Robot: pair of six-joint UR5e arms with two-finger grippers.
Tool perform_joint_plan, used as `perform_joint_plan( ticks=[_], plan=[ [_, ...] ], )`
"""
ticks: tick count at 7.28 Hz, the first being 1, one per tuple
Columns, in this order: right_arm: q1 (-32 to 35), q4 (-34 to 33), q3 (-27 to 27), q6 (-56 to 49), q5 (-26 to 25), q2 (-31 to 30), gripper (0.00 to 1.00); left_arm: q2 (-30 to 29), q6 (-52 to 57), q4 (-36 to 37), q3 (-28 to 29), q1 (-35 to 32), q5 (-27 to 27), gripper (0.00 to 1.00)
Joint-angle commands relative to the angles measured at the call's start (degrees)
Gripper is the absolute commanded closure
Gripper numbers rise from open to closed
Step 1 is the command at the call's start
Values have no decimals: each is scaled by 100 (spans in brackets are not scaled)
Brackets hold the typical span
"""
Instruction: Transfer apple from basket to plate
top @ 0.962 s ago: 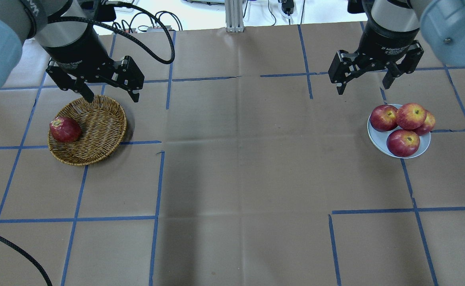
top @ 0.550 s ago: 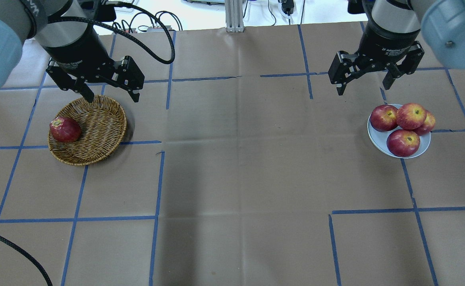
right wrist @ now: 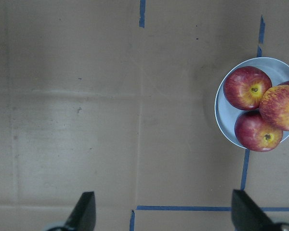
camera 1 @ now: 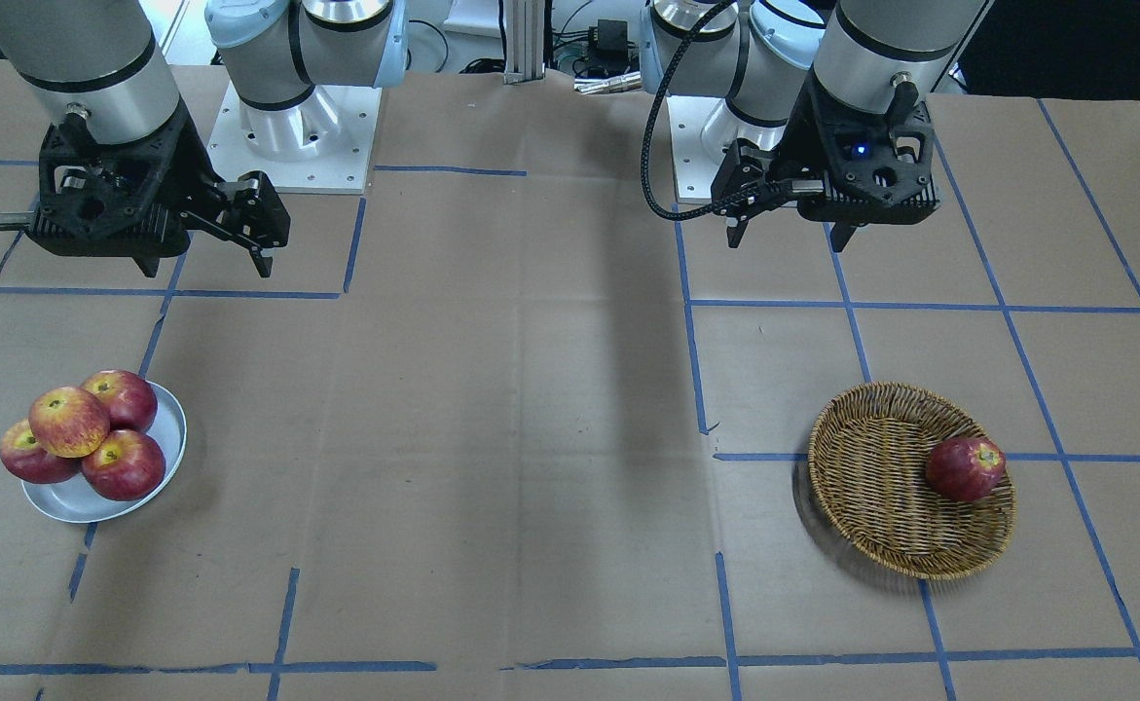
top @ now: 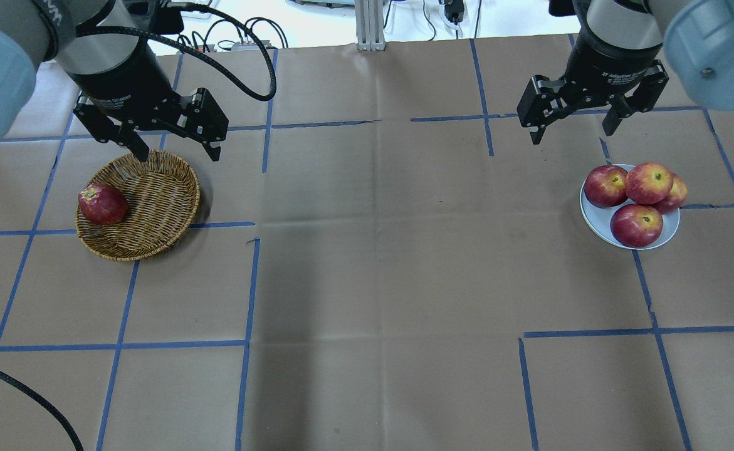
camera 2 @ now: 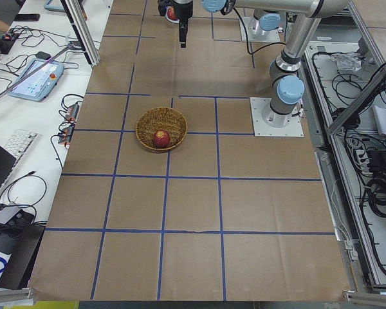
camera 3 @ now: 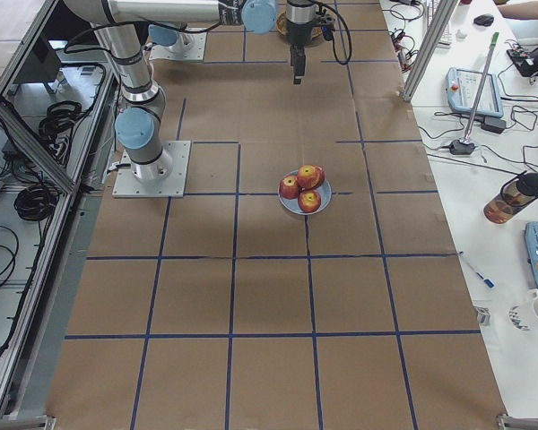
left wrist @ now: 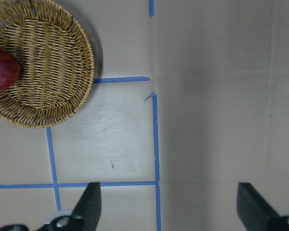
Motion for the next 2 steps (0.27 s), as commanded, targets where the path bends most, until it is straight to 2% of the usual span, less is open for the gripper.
perform_joint_plan(
  ticks=[1, 2],
  plan=[
    [0, -3, 9, 0, 0, -4, 0, -8, -1, 0, 3, 0, -10, 0],
    [0, -3, 9, 0, 0, -4, 0, -8, -1, 0, 3, 0, -10, 0]
  ],
)
